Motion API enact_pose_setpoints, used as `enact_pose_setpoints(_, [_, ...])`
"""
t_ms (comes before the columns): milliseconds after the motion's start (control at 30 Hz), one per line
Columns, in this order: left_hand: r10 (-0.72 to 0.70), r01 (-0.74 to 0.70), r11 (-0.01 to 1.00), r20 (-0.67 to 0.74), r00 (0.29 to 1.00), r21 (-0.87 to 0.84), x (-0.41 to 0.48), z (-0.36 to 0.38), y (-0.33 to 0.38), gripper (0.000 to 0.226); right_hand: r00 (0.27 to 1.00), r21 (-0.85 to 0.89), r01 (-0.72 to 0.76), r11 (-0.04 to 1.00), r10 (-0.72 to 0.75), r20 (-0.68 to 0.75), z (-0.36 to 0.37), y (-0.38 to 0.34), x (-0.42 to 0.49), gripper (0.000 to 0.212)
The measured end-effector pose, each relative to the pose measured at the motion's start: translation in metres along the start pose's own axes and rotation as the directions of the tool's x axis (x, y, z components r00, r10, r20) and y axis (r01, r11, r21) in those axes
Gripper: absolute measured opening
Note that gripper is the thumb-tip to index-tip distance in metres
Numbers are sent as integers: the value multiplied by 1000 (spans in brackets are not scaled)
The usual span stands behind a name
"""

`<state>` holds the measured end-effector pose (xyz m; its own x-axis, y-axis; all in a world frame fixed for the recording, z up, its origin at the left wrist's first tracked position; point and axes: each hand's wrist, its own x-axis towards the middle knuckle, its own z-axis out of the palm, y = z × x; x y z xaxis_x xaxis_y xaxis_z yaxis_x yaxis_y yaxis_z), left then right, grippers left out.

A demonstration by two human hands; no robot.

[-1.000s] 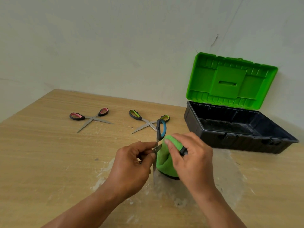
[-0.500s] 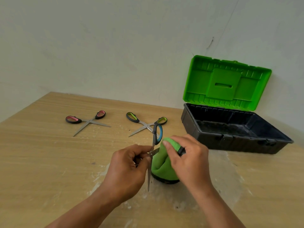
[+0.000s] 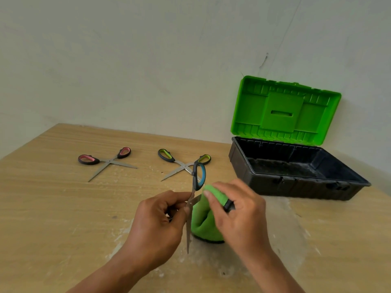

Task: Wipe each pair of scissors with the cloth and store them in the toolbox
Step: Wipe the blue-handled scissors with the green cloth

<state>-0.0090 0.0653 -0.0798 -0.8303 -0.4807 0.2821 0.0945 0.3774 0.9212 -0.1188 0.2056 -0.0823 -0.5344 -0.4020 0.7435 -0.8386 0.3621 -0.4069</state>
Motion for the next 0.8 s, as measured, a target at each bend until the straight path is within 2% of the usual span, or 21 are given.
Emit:
enact_pose_setpoints(67, [-18, 18, 1000, -7, 1000, 7, 2, -1, -1, 26, 1000, 2, 0, 1000, 0, 9, 4, 2, 0, 22])
enact_pose_setpoints(167, [-17, 17, 1000, 12, 1000, -15, 1, 0, 0, 24, 991, -47, -97, 994, 92, -97, 0, 19, 10, 19])
enact_pose_setpoints(233, [-90, 92, 986, 18, 996, -139, 0, 2, 2, 25, 983, -36, -121, 992, 115, -145, -4, 22, 10, 17])
enact_pose_setpoints(333, [-261, 256, 891, 39, 965, -375, 4, 3, 0, 25, 978, 1, -116, 993, 115, -174, -7, 18, 7, 18])
enact_pose_setpoints(433, [-310, 289, 836, 33, 950, -467, 6, 2, -1, 24, 981, 29, -122, 992, 125, -151, -7, 14, 6, 24])
enact_pose_setpoints(567, [-308, 287, 822, 41, 951, -491, 4, 5, 5, 23, 997, 56, -75, 996, 76, -24, 1, -2, -3, 24])
enact_pose_setpoints(633, [-282, 270, 839, 47, 958, -473, 2, 6, 4, 24, 997, 35, -45, 998, 47, -53, 2, -1, -1, 20])
enact_pose_setpoints(733, [-243, 240, 874, 50, 969, -422, 0, 7, 1, 23, 983, -10, -84, 996, 81, -163, -6, 12, 6, 21])
enact_pose_setpoints(800, [-237, 236, 890, 47, 970, -390, -1, 7, -1, 24, 990, -38, -29, 999, 23, -143, -8, 8, 2, 21])
